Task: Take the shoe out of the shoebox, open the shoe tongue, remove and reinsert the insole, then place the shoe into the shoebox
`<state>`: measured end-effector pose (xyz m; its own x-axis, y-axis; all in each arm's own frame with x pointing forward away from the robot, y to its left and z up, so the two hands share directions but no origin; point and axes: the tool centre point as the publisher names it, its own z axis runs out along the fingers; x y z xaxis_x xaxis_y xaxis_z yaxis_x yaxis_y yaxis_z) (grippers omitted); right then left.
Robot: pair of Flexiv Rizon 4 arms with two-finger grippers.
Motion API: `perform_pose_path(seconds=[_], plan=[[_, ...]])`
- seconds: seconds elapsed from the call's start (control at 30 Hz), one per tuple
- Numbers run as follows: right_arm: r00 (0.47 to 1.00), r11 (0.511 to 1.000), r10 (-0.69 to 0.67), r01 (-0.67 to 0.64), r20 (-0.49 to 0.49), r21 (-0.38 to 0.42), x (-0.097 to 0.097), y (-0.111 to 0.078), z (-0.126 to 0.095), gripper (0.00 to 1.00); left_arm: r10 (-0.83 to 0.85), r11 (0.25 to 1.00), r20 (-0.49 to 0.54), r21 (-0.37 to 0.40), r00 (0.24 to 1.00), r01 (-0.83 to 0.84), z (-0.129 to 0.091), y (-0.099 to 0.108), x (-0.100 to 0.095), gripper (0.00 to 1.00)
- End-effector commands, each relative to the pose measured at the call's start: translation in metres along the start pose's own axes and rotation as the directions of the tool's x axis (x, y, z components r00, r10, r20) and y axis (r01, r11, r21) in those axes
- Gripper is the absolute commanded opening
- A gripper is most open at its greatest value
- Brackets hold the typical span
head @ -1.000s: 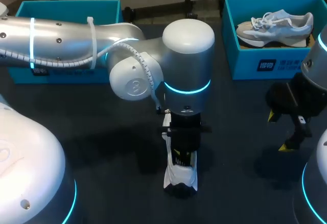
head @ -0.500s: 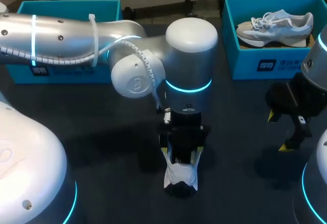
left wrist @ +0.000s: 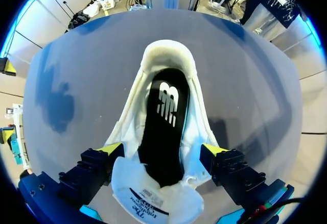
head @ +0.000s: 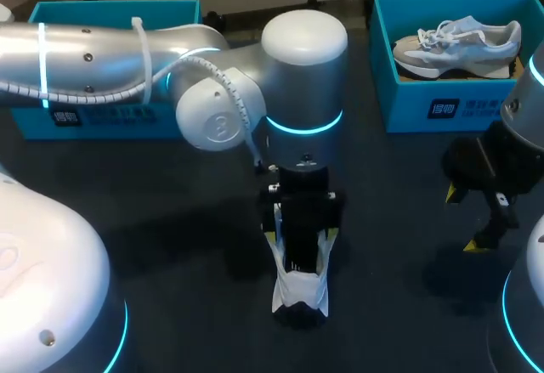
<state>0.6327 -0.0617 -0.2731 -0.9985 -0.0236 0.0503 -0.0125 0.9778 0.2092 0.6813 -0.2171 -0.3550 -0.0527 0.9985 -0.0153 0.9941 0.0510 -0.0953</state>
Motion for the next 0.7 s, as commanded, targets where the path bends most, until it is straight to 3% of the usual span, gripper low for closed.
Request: perform_pose_path(seconds=[0.03,0.37,0.7], plan=[[1.000,1.000,0.000,0.000,0.002,0.002,0.001,0.000,0.001,1.00,0.002,1.000,0.002,-0.002,1.000,-0.002,-0.005,0.009,0.001,1.00],[1.000,1.000,0.000,0.000,0.002,0.002,0.001,0.000,0.001,1.00,-0.003,1.000,0.013,-0.016,1.000,0.003,-0.024,0.037,0.001,1.00],[1.000,1.000,0.000,0.000,0.002,0.002,0.001,0.000,0.001,1.00,0.010,0.999,0.038,-0.050,0.999,-0.008,-0.061,0.057,0.013,1.00]])
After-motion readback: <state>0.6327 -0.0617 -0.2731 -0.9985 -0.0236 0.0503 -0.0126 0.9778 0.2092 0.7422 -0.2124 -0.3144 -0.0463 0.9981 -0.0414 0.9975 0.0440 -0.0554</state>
